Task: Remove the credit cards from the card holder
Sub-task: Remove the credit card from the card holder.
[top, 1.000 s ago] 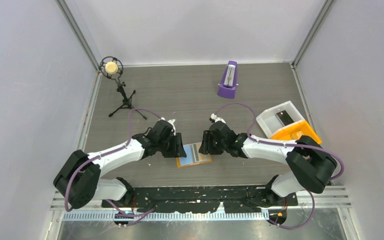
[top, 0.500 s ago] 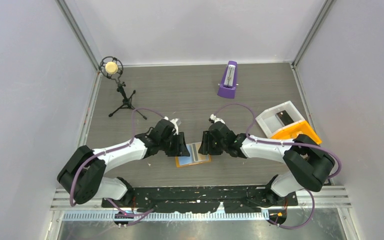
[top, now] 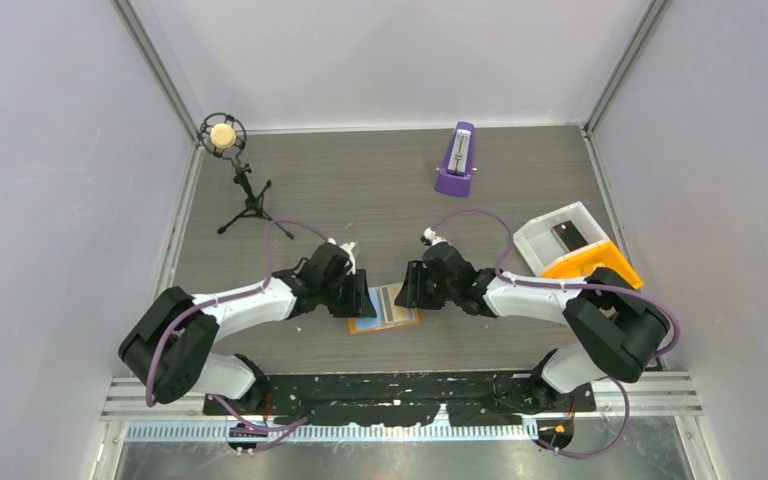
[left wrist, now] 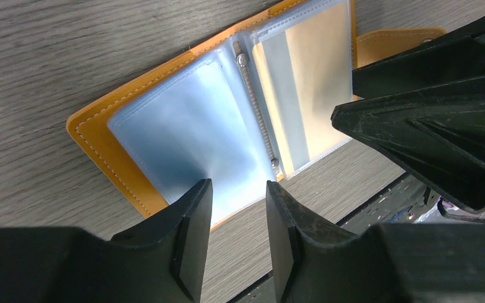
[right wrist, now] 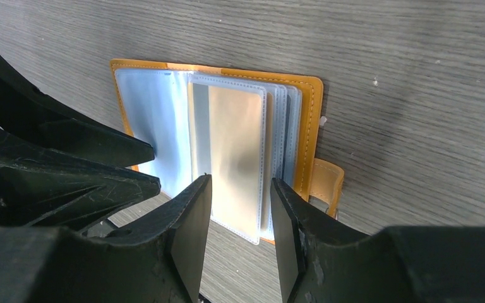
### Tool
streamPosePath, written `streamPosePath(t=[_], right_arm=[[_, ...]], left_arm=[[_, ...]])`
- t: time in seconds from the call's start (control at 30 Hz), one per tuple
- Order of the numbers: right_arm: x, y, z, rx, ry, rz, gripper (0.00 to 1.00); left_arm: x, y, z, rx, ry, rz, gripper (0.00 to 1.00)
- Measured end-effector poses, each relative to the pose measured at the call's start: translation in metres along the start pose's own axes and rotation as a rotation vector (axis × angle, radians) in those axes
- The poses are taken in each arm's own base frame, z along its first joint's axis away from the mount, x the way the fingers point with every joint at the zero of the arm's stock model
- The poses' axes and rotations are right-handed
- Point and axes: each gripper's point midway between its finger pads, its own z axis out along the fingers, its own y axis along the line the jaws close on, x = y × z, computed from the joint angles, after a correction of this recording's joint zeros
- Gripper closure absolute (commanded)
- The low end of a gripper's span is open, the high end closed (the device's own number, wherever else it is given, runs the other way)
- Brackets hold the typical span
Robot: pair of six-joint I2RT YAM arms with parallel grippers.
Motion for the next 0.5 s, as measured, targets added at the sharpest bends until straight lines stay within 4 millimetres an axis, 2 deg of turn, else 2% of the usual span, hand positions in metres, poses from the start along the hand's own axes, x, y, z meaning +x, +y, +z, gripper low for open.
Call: streamPosePath(t=[0.5], right_arm=[[0.0033, 0.0039, -0.0021, -0.023, 0.019, -0.002, 0.53]], left_arm=[[-0.0014, -0.0013, 0.002, 0.017, -0.015, 0.001, 0.61]])
